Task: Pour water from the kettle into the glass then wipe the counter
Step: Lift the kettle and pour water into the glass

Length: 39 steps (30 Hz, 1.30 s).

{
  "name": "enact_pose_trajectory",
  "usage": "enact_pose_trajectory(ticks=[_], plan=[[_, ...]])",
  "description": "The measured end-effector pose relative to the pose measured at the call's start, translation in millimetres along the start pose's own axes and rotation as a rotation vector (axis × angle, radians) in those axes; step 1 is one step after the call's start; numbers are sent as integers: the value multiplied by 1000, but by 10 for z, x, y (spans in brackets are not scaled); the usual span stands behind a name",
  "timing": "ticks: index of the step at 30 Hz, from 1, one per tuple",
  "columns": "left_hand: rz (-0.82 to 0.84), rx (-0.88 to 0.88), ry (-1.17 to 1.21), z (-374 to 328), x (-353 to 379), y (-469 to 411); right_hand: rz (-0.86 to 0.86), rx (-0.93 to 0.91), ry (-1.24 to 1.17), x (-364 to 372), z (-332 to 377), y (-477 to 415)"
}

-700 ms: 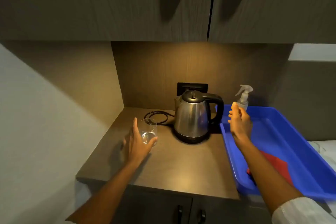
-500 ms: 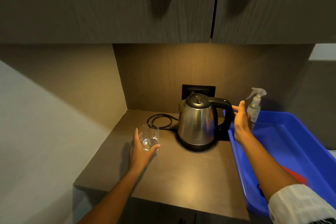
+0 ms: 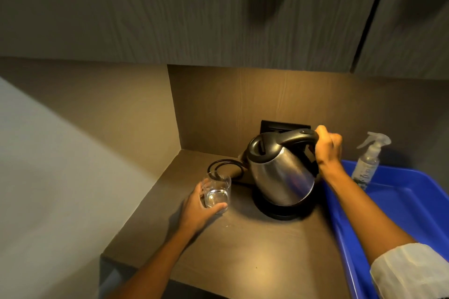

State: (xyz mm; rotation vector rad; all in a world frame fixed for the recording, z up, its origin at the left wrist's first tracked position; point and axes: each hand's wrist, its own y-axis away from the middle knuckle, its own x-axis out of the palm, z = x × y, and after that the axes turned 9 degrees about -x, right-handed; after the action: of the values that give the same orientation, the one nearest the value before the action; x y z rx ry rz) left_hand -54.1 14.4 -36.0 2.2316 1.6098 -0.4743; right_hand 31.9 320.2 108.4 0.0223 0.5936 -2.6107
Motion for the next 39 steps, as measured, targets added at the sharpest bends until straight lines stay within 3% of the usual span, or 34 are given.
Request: enact_pose_trajectory(ticks=[8, 20, 24, 27, 30, 33, 36, 38, 39], plan=[[35, 4, 89, -10, 6, 14, 206, -324, 443, 363, 574, 126], [-3, 12, 34, 41, 28, -30, 322, -665, 533, 713, 774, 200], [3, 9, 30, 24, 37, -20, 363, -687, 579, 743, 786, 155], [-7, 14, 13, 19, 38, -20, 447, -544, 558, 720, 809, 171], [-11, 20, -16, 9, 29, -29, 322, -776, 633, 756, 1035, 221], [-15, 30, -19, 2, 24, -39, 329, -819, 678, 806, 1220, 279], [-7, 40, -1, 4, 27, -42, 363, -782, 653, 792, 1021, 232], [-7, 44, 12, 7, 22, -35, 451, -616, 577, 823, 939, 192], [-9, 48, 12, 11, 22, -33, 448, -655, 586, 848, 949, 198]])
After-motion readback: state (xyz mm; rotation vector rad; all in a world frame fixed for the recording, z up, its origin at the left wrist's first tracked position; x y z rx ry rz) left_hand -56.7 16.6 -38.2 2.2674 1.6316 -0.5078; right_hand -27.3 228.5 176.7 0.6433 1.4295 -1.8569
